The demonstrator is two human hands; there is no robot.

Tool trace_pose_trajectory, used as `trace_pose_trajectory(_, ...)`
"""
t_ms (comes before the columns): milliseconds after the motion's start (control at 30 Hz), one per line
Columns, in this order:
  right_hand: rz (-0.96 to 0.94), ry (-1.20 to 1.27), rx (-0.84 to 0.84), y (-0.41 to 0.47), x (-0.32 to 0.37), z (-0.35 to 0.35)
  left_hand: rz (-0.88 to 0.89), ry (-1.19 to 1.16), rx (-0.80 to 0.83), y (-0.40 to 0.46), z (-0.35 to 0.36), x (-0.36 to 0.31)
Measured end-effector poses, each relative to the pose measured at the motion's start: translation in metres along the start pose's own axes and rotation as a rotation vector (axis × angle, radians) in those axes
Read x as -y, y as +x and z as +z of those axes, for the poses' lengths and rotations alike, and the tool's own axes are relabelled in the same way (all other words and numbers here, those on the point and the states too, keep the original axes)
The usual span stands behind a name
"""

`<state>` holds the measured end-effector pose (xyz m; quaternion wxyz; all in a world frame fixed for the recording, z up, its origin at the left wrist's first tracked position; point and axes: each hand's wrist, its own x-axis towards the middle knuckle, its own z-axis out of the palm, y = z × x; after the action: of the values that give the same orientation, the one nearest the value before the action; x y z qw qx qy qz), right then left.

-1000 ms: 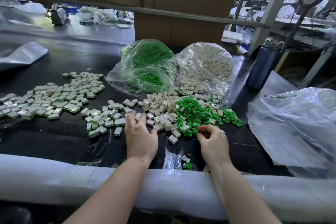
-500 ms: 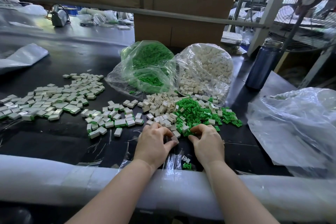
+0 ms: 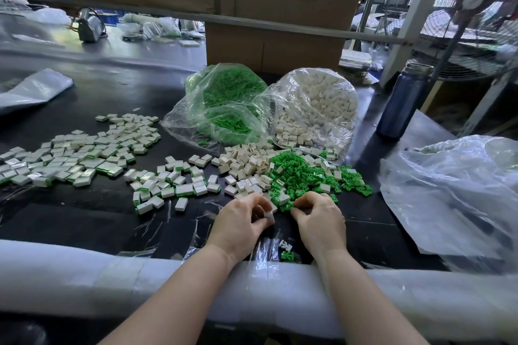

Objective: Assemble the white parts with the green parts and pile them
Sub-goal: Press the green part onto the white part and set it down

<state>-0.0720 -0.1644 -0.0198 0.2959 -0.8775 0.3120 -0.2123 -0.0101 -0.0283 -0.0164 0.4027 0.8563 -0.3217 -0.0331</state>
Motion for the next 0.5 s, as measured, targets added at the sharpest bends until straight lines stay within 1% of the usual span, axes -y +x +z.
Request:
trace_pose_trajectory(233,-0.008,0.160,-0.119,-0.0012,0.0007,-0.0037,0.027,-0.023,-0.011,0.0002,0.0002,0.0022)
trace_pose_trajectory(367,-0.075,0.291,-0.102,-0.0056,0.0040,-0.0059,0.036,-0.057,-0.005,0.0007,0.0004,0.0025)
trace_pose_trajectory(500,-0.116,0.332,-0.061,-0.0073,0.0041,-0.0067,0.025,-0.115,0.004,0.0009,0.0004,0.0019)
